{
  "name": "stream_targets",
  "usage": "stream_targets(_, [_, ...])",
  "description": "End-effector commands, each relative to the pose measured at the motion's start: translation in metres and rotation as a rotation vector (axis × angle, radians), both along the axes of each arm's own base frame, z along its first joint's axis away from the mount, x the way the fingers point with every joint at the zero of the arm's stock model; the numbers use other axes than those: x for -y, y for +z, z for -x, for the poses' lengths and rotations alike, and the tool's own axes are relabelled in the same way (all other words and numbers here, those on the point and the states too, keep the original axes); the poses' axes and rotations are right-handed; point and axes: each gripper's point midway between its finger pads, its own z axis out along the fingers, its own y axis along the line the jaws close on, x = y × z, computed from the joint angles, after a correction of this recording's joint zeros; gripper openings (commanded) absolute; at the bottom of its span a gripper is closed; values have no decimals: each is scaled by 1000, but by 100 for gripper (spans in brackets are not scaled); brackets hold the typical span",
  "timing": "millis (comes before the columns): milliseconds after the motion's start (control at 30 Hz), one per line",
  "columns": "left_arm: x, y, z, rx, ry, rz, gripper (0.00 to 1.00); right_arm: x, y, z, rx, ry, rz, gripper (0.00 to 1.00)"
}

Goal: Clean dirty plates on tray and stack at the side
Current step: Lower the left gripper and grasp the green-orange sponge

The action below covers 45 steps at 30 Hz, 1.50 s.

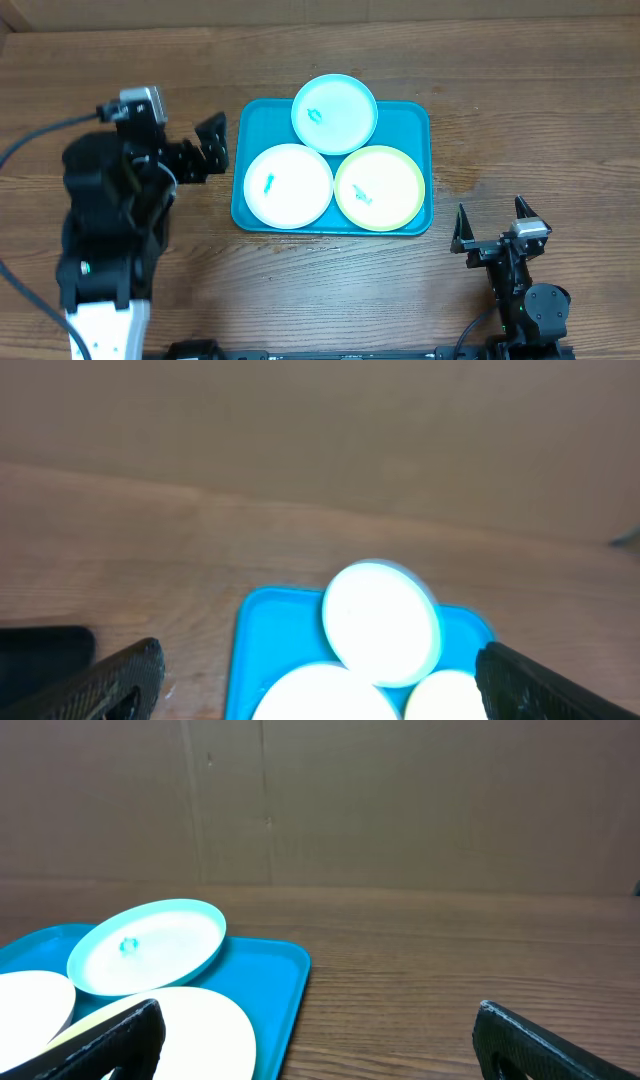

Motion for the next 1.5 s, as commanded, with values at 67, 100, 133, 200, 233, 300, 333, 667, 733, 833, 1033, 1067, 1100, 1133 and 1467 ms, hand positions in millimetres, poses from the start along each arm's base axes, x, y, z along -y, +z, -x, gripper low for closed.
stream_targets(67, [-72,-18,-13,-219,366,3,100,1,-2,0,4,-3,0,100])
stream_targets(100, [-73,-29,-17,-269,361,13,100,1,-2,0,4,-3,0,100])
stream_targets(133, [-72,-37,-20,-302,348,23,99,1,-2,0,4,-3,0,100])
stream_targets(200, [-67,-58,-21,-384,322,41,100,1,-2,0,4,-3,0,100])
stream_targets(233, [-70,-73,-22,-438,332,32,100,1,-2,0,4,-3,1,100])
stream_targets(300, [-85,-82,-22,-468,405,17,100,1,-2,0,4,-3,1,100])
stream_targets(333, [-97,-85,-21,-478,472,24,100,1,-2,0,4,-3,1,100])
stream_targets(667, [-180,-154,-10,-665,833,151,100,1,-2,0,4,-3,0,100])
stream_targets(733, [-185,-172,-12,-710,845,146,100,1,-2,0,4,-3,0,100])
stream_targets(833, [-197,-199,-12,-779,883,107,100,1,-2,0,4,-3,0,100])
stream_targets(1033, [-211,-244,-10,-885,915,100,100,1,-2,0,4,-3,0,100])
stream_targets(1067, [-214,-250,-10,-894,921,104,100,1,-2,0,4,-3,0,100])
stream_targets(1100, [-218,-257,-9,-906,929,106,100,1,-2,0,4,-3,0,100])
stream_targets(1133, [-220,-263,-7,-923,936,110,100,1,-2,0,4,-3,0,100])
stream_targets(1467, [-229,-315,13,-1072,940,186,85,1,-2,0,4,-3,0,100])
